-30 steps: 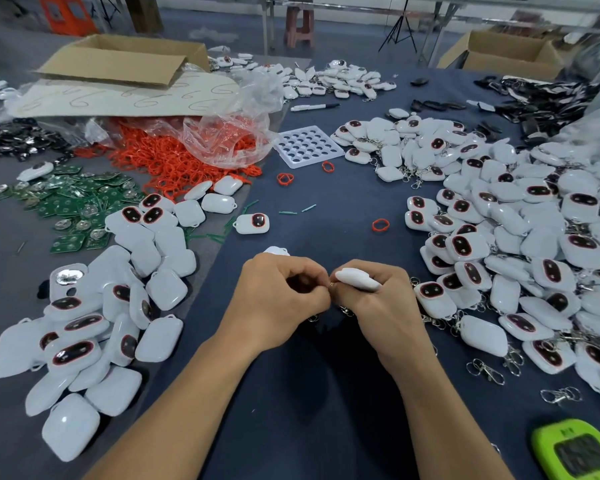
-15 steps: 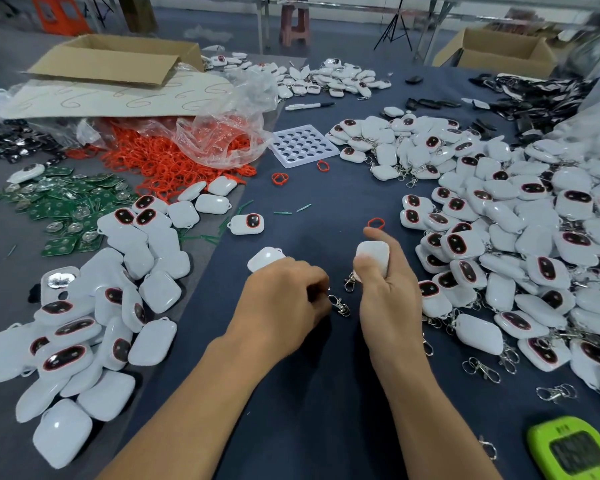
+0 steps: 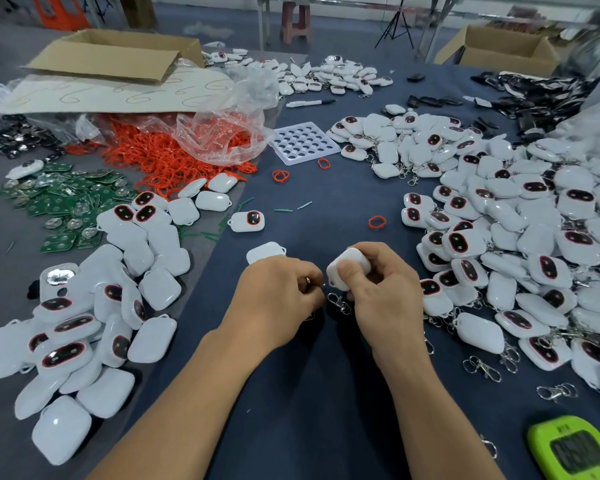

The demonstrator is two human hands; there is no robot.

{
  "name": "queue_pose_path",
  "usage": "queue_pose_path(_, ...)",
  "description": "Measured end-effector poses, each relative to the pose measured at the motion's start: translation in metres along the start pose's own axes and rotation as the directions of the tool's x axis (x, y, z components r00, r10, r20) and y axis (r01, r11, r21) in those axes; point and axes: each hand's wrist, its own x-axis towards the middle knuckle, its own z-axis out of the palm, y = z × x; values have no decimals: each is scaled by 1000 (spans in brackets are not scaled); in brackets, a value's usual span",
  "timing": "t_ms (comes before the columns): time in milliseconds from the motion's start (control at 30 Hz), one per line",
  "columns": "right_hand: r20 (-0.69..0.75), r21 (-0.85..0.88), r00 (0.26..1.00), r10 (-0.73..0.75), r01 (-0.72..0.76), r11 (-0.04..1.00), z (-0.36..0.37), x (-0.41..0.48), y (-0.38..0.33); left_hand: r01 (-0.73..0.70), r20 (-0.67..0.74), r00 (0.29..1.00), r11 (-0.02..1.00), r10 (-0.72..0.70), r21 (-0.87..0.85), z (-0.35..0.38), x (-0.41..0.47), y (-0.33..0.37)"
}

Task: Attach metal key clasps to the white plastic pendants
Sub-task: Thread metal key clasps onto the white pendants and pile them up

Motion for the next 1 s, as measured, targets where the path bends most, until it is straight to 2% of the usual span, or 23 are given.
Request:
queue_pose_path(133,25,-55,999,20,-18,998,-1,2,2,-37,16,999,999,37,9,-1,1,-1)
queue_pose_path(233,69,-136,998,-11,20,990,1,1,2,-45,45,998,999,46,-19,-2,1,-4)
queue_pose_path(467,143,-185,987,-72,98,978,0,1,-2,2,105,994,998,4,-62,-3,2,-5)
queue_pose_path(667,141,-166,989,-37,60,984,-2,4,0,43,152,988,991,-23,-126,-5,3,-3)
queue_pose_path(833,126,-190,990,-66,89,978,-1,0,-2,36,198,980,988,-5,-152,-7,3,-4)
queue_pose_path(1000,87,-184,995,-43,59,981,-1,2,-2,1,151,988,995,15,-103,-6,-2,-4)
